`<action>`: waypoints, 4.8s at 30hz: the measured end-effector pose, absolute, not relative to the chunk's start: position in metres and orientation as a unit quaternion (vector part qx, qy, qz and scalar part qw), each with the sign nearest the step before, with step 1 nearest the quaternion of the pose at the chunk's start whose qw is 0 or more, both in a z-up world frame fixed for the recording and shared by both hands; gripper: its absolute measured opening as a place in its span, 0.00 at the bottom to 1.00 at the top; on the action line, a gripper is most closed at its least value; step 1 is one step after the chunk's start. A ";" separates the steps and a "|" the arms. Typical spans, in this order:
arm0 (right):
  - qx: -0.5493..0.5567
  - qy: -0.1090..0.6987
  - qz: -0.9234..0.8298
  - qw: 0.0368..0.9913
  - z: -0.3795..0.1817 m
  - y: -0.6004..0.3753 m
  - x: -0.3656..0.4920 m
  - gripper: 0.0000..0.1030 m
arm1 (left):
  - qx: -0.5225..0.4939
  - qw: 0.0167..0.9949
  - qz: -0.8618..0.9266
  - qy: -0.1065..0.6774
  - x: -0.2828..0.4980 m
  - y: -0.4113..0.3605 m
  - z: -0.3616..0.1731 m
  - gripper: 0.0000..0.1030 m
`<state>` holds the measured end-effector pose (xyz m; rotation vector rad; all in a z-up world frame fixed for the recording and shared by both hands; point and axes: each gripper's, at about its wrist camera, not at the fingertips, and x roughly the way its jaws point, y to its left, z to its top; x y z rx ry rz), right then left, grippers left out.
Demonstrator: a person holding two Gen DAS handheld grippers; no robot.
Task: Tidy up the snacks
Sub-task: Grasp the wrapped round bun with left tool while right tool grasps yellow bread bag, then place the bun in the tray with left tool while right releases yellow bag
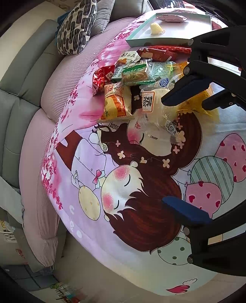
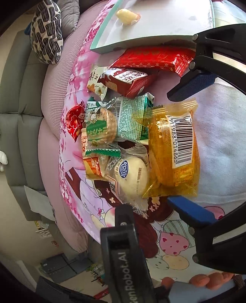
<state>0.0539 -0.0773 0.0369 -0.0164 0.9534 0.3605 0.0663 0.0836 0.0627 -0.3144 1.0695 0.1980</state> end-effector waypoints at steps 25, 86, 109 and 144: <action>0.003 0.476 0.153 0.866 0.032 -0.096 0.059 0.94 | -0.146 0.822 0.016 0.550 0.111 0.046 0.039 0.93; 0.063 0.427 0.157 0.888 0.085 -0.132 0.045 0.76 | -0.195 0.864 0.059 0.461 0.088 0.077 0.093 0.71; 0.175 0.384 -0.156 0.893 0.105 -0.385 0.019 0.76 | -0.065 0.874 -0.142 0.459 0.085 -0.116 0.116 0.72; 0.139 0.461 -0.172 0.859 0.054 -0.393 0.044 0.83 | 0.042 0.849 -0.186 0.493 0.089 -0.201 0.062 0.77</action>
